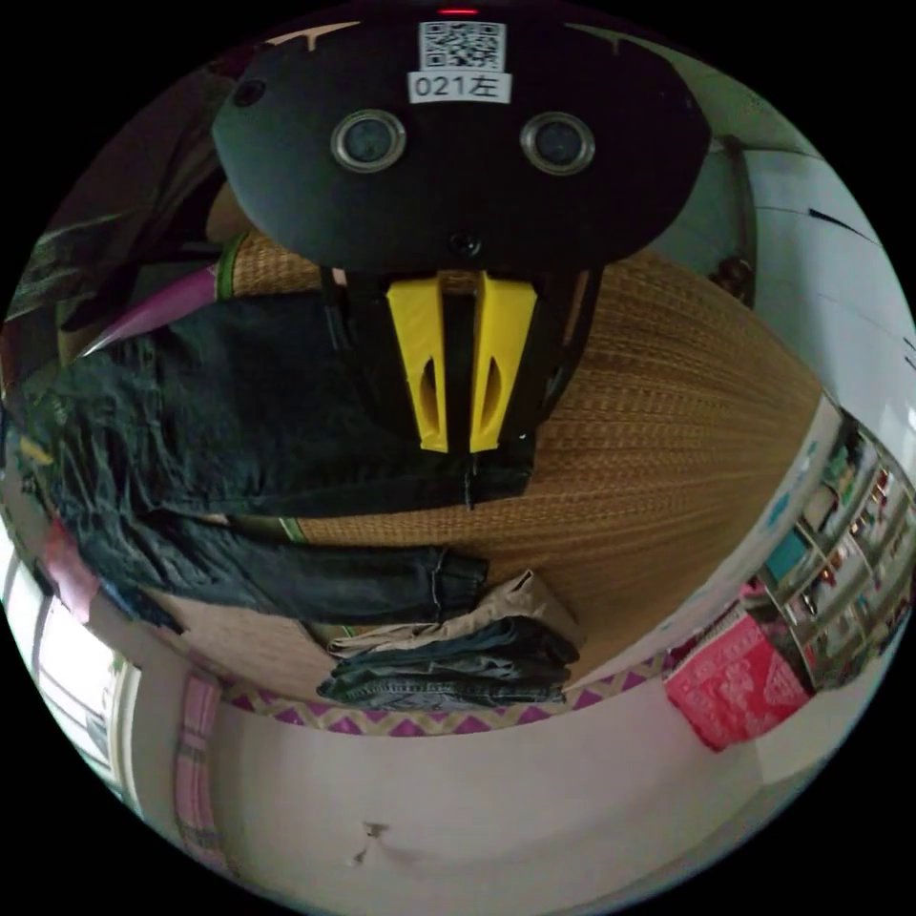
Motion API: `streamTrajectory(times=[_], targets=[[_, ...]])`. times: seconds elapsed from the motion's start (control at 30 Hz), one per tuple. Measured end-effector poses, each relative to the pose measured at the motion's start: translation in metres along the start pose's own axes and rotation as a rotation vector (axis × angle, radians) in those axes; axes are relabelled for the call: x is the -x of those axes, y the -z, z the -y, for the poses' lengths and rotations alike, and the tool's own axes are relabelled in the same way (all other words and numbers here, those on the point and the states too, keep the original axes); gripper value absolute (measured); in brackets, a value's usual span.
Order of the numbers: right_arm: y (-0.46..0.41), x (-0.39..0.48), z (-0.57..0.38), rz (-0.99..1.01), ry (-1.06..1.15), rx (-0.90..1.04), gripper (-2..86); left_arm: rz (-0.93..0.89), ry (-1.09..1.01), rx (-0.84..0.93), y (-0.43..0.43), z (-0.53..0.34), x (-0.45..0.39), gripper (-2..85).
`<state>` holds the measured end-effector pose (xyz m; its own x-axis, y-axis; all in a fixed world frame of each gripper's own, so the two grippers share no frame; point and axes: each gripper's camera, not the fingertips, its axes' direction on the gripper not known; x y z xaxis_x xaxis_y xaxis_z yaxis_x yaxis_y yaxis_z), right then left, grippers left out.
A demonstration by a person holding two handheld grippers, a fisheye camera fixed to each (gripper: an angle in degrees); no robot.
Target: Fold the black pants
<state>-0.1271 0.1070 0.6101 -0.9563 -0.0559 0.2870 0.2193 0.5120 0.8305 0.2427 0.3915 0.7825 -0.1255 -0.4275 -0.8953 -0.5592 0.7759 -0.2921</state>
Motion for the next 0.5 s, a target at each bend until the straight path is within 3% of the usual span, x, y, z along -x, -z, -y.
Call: streamTrajectory(times=[0.2, 0.3, 0.5], targets=[[0.002, 0.000, -0.014, -0.021, -0.025, -0.005, -0.1, -0.007, 0.010, 0.023, 0.001, -0.011, 0.006, -0.8], [0.005, -0.014, -0.022, 0.022, -0.097, -0.004, 1.1, -0.094, 0.134, 0.033, 0.004, -0.019, 0.027, -0.9], [0.079, -0.066, -0.095, 0.126, -0.436, -0.218, 8.2, -0.229, 0.198, -0.095, 0.052, -0.062, 0.044, 0.1]])
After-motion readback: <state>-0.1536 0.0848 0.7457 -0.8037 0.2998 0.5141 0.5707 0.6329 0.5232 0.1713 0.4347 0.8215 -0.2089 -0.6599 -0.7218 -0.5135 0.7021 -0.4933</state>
